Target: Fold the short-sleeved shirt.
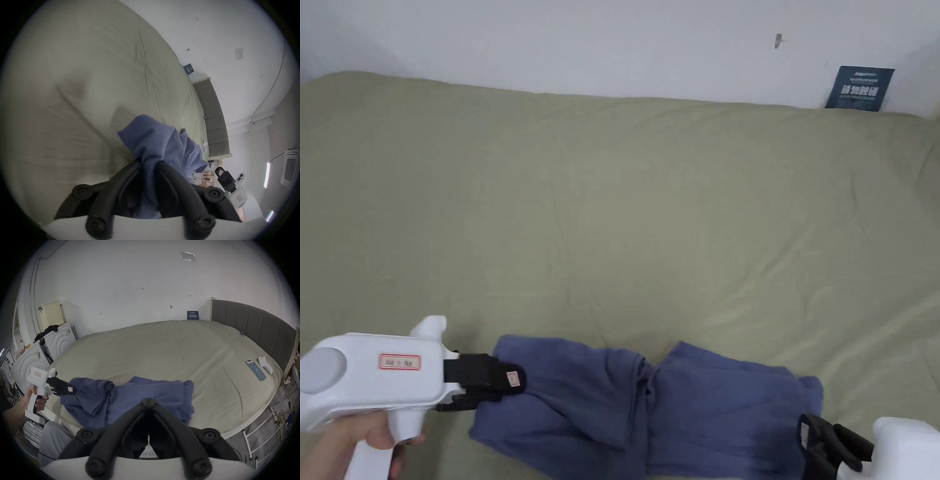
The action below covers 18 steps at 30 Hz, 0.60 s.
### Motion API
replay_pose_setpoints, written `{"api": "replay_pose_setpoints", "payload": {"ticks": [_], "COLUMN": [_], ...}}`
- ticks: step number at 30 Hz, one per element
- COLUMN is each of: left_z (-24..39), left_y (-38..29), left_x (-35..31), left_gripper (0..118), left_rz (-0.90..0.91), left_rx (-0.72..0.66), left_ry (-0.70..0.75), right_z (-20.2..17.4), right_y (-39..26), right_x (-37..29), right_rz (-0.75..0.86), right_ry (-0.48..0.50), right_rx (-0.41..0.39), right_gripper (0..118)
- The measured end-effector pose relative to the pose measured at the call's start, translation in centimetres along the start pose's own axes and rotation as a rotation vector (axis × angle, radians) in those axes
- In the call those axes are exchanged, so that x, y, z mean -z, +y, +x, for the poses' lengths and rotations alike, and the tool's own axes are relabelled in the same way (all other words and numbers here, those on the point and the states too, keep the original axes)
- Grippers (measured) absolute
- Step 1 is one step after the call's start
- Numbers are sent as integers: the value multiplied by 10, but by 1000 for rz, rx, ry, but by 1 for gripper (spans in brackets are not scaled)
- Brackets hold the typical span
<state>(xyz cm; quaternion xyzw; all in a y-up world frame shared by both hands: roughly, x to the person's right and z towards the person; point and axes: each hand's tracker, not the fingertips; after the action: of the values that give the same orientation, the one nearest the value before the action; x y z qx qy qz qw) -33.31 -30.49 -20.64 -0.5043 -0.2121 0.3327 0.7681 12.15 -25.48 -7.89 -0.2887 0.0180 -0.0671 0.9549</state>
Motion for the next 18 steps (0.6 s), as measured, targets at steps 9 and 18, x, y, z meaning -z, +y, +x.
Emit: {"api": "replay_pose_setpoints", "payload": {"ticks": [9, 18], "left_z": [45, 172], "left_y": [2, -4], "left_x": [-106, -42], "left_gripper": [10, 10], "left_rz": [118, 22], "left_rx": [55, 227], "left_ry": [394, 356], "right_z": [-9, 7], "right_y": [-5, -12], "right_x": [6, -12], "right_rz": [4, 20], "right_ry": [82, 77], "right_rx": [-3, 34], "right_gripper": [2, 2]}}
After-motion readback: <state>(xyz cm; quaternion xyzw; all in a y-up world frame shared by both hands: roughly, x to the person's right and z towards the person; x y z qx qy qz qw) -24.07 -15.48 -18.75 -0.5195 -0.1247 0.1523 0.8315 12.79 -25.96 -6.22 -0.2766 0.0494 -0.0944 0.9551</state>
